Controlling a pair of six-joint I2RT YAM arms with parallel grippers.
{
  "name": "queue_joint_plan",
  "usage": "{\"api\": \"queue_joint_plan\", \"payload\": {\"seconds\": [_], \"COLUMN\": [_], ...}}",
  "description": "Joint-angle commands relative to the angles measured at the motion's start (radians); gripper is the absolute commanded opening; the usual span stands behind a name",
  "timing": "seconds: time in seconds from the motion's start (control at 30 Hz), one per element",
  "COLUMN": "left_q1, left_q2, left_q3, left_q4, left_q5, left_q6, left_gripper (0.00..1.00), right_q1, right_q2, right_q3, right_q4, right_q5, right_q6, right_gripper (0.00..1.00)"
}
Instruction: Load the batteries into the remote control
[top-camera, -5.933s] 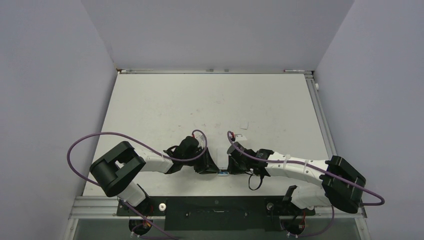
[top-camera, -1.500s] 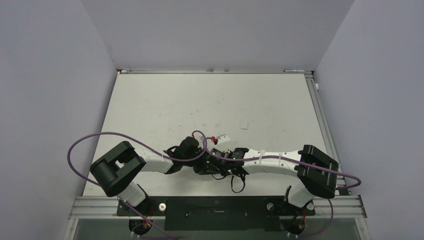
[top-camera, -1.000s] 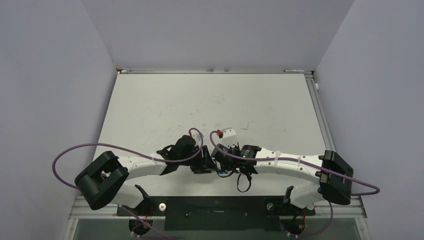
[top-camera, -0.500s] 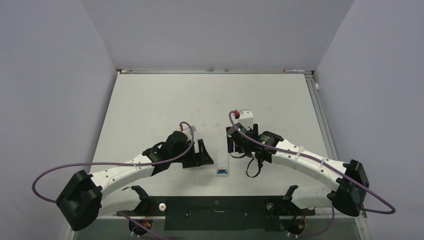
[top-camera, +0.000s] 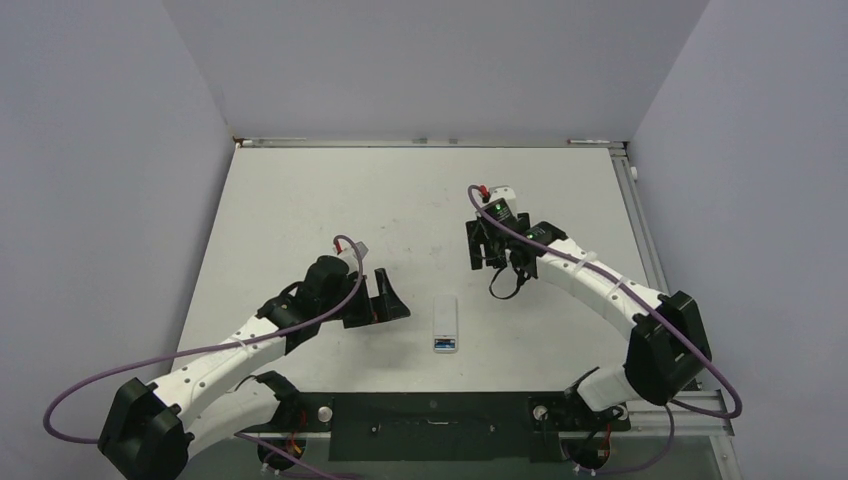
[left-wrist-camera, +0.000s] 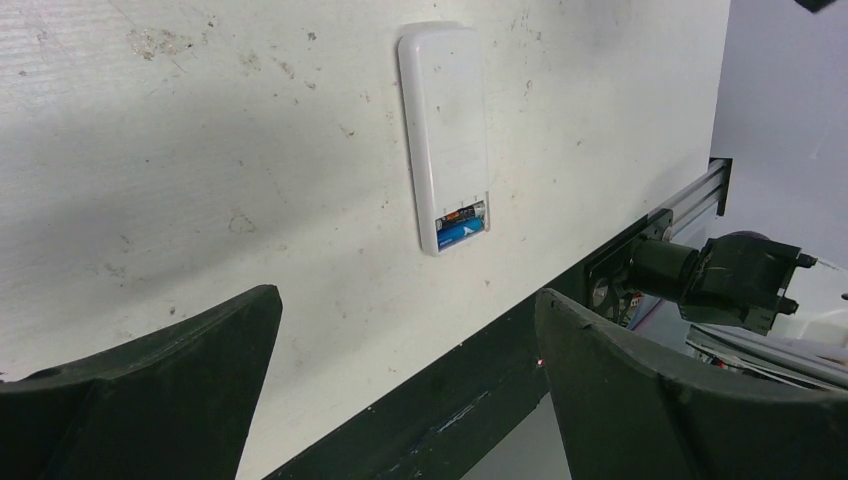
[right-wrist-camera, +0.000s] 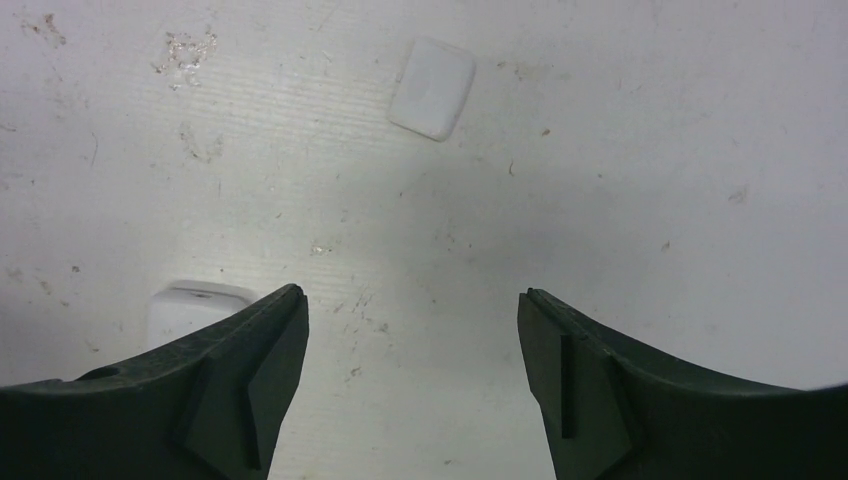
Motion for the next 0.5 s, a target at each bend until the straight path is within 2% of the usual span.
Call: {"api": "queue_joint_plan", "payload": {"seconds": [0.0,0.23,0.47], "left_q1": [0.025,0.042,0.055], "left_q2": [-0.002,0.009,0.024], "left_q3": [0.046,0.047,0.051], "left_q4": [-0.003,-0.001,-0.001], "left_q5": [0.054,0.081,0.102], "left_q6": [0.045,0.06,0.067], "left_gripper": [0.96,0.96,0.96], "right_q1": [-0.091,-0.241,-0.303], "right_q2": [0.057,0.196,0.373], "right_q3": [0.066,0.139,0.272], "right_q4": [0.107,0.188,0.166], "right_q5": [-0.125,-0.368,-0.47], "right_q6": [-0.157,-0.246,-0.301], "right_gripper": [0.76,0.8,0.8]}}
